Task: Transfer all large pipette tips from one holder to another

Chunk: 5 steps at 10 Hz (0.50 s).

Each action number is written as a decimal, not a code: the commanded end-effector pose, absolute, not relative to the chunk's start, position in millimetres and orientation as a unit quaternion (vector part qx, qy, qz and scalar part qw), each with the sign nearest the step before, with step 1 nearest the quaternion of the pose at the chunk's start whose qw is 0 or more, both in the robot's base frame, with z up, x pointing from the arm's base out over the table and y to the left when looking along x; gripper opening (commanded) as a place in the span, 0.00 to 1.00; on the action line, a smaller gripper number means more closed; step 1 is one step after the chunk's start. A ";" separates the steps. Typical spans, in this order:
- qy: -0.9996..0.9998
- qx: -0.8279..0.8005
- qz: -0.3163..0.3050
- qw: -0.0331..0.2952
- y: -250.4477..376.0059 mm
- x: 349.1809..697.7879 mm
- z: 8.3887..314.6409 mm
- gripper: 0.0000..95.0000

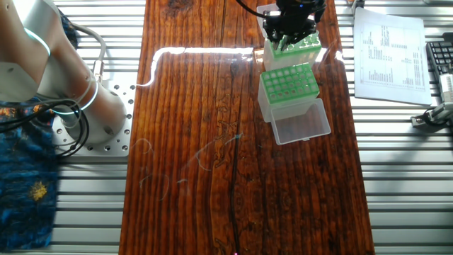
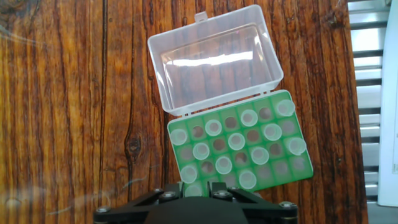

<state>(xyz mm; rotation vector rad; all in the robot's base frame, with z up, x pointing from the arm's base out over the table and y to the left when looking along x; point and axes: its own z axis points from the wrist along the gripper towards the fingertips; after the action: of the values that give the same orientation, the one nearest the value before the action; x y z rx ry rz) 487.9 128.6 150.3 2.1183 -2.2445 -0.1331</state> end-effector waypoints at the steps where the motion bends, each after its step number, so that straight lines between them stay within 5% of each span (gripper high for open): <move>1: -0.727 0.685 -0.045 0.027 128.5 488.0 151.0 0.00; 5: -0.728 0.684 -0.046 0.027 125.6 487.8 155.9 0.00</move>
<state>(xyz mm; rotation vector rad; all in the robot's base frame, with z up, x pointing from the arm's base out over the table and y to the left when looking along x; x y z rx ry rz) 487.9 125.2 156.9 2.1129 -2.2494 -0.1398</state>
